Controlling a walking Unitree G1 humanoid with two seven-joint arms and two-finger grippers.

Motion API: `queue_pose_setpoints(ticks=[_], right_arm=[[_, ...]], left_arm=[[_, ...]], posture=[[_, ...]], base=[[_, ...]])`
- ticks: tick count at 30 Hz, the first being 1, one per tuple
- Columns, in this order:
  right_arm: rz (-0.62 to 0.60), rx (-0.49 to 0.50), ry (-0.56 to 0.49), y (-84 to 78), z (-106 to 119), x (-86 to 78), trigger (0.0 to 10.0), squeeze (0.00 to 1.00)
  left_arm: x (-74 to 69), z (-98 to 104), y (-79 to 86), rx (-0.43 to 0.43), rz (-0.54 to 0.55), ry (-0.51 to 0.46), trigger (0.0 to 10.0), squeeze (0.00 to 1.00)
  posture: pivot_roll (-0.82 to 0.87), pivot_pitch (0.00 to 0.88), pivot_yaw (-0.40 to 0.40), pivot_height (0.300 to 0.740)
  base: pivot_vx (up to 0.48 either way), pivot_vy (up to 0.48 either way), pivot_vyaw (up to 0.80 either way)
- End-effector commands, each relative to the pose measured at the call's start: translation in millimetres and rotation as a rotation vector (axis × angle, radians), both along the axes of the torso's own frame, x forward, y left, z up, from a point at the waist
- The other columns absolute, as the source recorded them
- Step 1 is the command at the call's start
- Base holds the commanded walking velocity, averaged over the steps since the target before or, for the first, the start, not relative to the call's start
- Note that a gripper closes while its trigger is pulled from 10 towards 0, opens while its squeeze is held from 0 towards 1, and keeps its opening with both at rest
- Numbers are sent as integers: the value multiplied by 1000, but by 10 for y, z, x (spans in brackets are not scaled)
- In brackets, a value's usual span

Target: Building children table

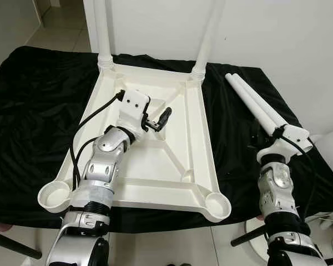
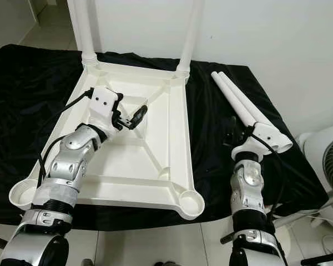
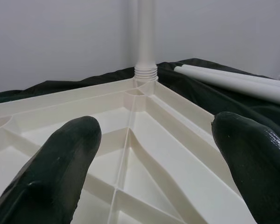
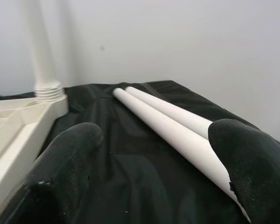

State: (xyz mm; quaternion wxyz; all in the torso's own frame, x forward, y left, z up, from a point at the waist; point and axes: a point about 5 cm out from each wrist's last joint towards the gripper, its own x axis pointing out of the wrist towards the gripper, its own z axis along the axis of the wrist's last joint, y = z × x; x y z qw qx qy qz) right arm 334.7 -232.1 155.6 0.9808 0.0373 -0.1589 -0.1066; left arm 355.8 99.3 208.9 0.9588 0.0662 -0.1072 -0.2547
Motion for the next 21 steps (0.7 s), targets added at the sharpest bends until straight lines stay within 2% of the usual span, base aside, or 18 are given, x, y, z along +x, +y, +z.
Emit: queue_pose_setpoints(ticks=[1, 11, 18, 21], right_arm=[[-10, -8, 27, -46, -44, -4, 10000, 0], [-7, -17, 29, -62, -36, 17, 10000, 0], [1, -24, 34, -44, -51, 18, 10000, 0], [5, -25, 34, -40, -51, 21, 10000, 0]], left_arm=[[50, 22, 54, -60, 194, -16, 10000, 0], [73, 11, 68, -60, 200, -8, 10000, 0], [81, 3, 66, -52, 196, -9, 10000, 0], [89, -17, 48, -60, 179, 13, 10000, 0]], posture=[[67, 0, -114, 740], [67, 0, -115, 740], [66, 0, -113, 740], [66, 0, -114, 740]], base=[[0, -349, 0], [0, -480, 0], [0, -378, 0], [0, -160, 0]])
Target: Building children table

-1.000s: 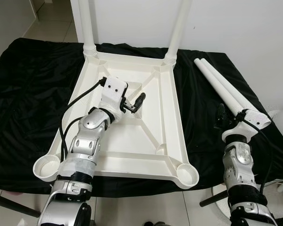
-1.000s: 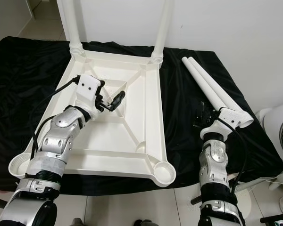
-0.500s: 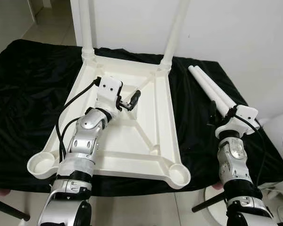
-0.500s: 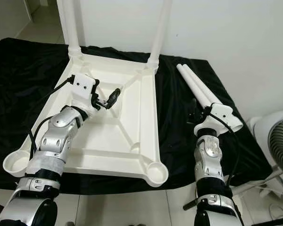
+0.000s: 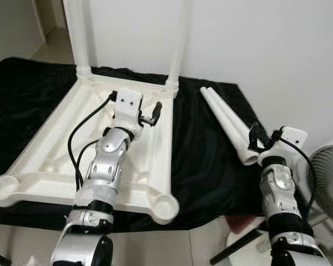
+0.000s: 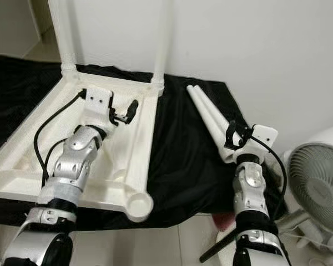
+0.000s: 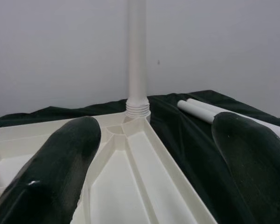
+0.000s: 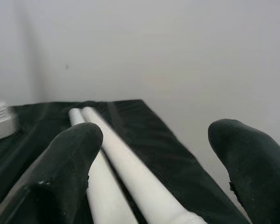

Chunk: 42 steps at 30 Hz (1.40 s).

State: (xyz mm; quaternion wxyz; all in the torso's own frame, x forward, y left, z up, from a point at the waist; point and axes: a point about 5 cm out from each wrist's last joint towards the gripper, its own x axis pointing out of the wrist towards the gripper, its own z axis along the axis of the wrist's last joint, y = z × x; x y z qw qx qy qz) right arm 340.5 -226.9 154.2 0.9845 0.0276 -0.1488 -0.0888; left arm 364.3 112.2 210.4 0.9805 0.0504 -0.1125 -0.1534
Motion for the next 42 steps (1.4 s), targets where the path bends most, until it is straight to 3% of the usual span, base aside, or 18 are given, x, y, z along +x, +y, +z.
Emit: queue_pose_setpoints(ticks=[1, 10, 16, 26, 42], right_arm=[[-26, -2, 13, -90, -38, -35, 10000, 0], [6, -12, 32, -85, -61, -42, 10000, 0], [84, -51, 82, -125, -69, -18, 10000, 0], [135, -40, 130, -170, -104, 46, 10000, 0], [260, -59, 205, -133, -73, 224, 10000, 0]], left_arm=[[10, -43, -87, -8, -28, 33, 10000, 0], [-2, -58, -121, 21, -37, 14, 10000, 0], [30, -125, -99, 65, -34, 63, 10000, 0], [68, -67, -67, -36, 32, 89, 10000, 0], [-36, -23, 50, 25, 73, 90, 10000, 0]], posture=[[66, 0, -114, 740], [51, 1, -129, 740], [19, 46, -137, 740], [24, 83, -126, 740], [68, 191, -109, 740]], base=[[0, 0, 0], [0, 0, 0], [0, 0, 0], [0, 0, 0], [0, 0, 0]])
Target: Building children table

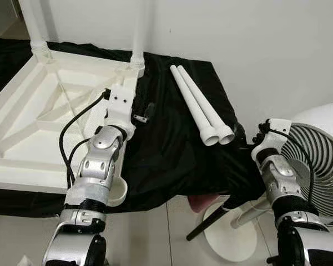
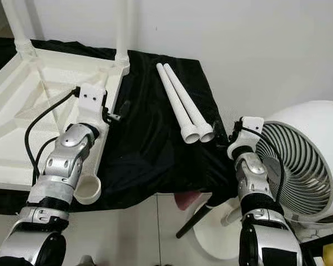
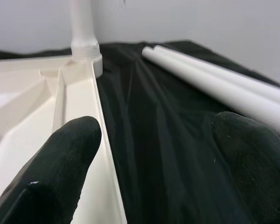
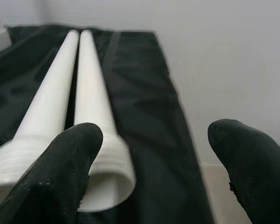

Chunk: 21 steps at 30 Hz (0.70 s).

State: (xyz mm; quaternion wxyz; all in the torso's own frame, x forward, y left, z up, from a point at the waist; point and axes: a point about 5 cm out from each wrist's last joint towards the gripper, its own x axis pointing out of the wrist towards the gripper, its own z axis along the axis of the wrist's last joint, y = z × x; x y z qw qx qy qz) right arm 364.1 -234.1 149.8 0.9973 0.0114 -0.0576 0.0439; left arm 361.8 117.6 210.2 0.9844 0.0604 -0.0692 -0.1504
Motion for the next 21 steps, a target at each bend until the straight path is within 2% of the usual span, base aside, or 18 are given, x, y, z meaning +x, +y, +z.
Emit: queue_pose_setpoints(ticks=[1, 7, 14, 21], right_arm=[[3, -8, 22, -56, -19, -8, 10000, 0], [56, -19, 46, -6, 6, 58, 10000, 0], [87, -12, 60, 32, 55, 123, 10000, 0], [179, -19, 59, 176, 114, 185, 10000, 0]], left_arm=[[-21, -20, -2, -3, 59, 8, 10000, 0], [-89, -33, -25, 13, 53, 24, 10000, 0], [-123, -2, -29, 18, 60, 27, 10000, 0], [-151, 28, -53, 15, 63, 30, 10000, 0]], posture=[[68, 191, -109, 740], [98, 243, -99, 740], [113, 260, -100, 740], [124, 265, -108, 740]], base=[[0, 0, 0], [0, 0, 0], [0, 0, 0], [0, 0, 0]])
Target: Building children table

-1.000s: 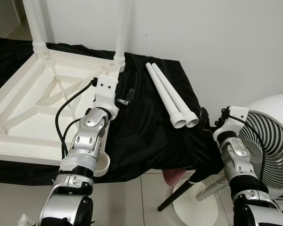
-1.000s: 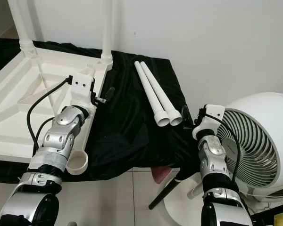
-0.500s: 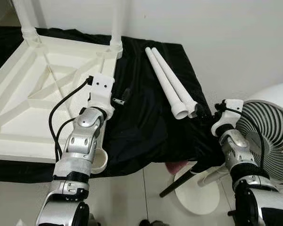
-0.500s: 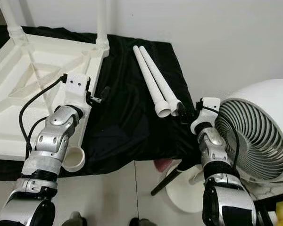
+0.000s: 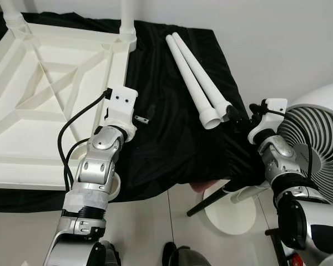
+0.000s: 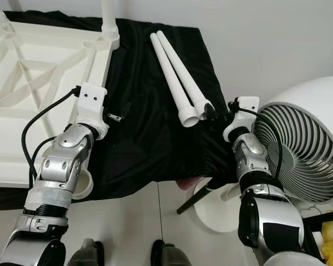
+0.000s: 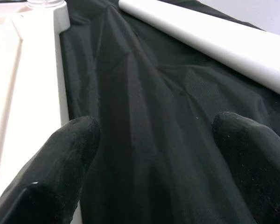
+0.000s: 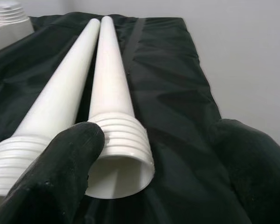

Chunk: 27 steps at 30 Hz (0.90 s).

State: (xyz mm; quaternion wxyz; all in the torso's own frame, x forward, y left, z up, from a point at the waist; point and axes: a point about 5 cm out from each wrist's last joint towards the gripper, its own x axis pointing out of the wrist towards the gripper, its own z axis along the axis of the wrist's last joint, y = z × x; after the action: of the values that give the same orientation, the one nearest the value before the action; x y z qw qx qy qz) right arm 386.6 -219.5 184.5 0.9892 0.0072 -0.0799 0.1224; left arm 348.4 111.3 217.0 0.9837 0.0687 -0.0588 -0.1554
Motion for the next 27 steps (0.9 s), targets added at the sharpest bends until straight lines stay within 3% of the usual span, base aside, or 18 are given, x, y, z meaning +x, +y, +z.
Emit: queue_pose_setpoints(ticks=[1, 2, 3, 4, 5, 6, 7, 8, 9, 10, 23, 24, 25, 27], right_arm=[[21, -12, 106, 30, -233, -40, 10000, 0], [21, -12, 106, 30, -233, -40, 10000, 0], [49, -24, 118, 74, -236, -29, 3176, 0], [83, -29, 128, 120, -243, -22, 1216, 0], [104, -30, 135, 148, -247, -19, 1216, 0], [116, -28, 143, 163, -258, -19, 0, 0], [121, -24, 147, 168, -265, -19, 0, 0], [116, -30, 160, 173, -294, -25, 2235, 0], [116, -30, 160, 173, -294, -25, 2235, 0], [119, -27, 180, 186, -342, -36, 10000, 0], [118, 0, 209, 175, -391, -45, 10000, 0], [117, 2, 206, 174, -382, -42, 10000, 1000], [108, -8, 203, 166, -358, -30, 10000, 0], [103, -17, 204, 161, -346, -23, 10000, 0]], left_arm=[[-17, -39, 9, -5, 70, 10, 10000, 0], [-17, -39, 9, -5, 70, 10, 10000, 0], [-20, -41, 1, -10, 73, 11, 10000, 0], [-27, -36, -6, -16, 76, 12, 10000, 0], [-29, -33, -12, -20, 79, 12, 10000, 0], [-31, -31, -16, -22, 81, 13, 10000, 0], [-33, -30, -18, -23, 83, 13, 10000, 0], [-34, -26, -16, -26, 85, 12, 10000, 0], [-34, -26, -16, -26, 85, 12, 10000, 0], [-35, -19, -11, -30, 89, 11, 10000, 0], [-34, -7, -12, -30, 90, 15, 10000, 0], [-34, -4, -15, -29, 89, 15, 10000, 0], [-35, -2, -22, -28, 86, 16, 10000, 0], [-36, -2, -24, -28, 86, 17, 10000, 0]], posture=[[124, 265, -108, 740], [124, 265, -108, 740], [126, 259, -117, 740], [128, 257, -124, 740], [129, 256, -125, 740], [130, 253, -128, 740], [130, 253, -128, 740], [133, 249, -134, 740], [133, 249, -134, 740], [134, 246, -134, 740], [137, 238, -129, 740], [137, 244, -128, 740], [139, 245, -127, 740], [139, 245, -127, 740]], base=[[0, 0, 0], [0, 0, 0], [0, 0, 0], [0, 0, 0], [0, 0, 0], [0, 0, 0], [0, 0, 0], [0, 0, 0], [0, 0, 0], [0, 0, 0], [0, 0, 0], [0, 0, 0], [0, 0, 0], [0, 0, 0]])
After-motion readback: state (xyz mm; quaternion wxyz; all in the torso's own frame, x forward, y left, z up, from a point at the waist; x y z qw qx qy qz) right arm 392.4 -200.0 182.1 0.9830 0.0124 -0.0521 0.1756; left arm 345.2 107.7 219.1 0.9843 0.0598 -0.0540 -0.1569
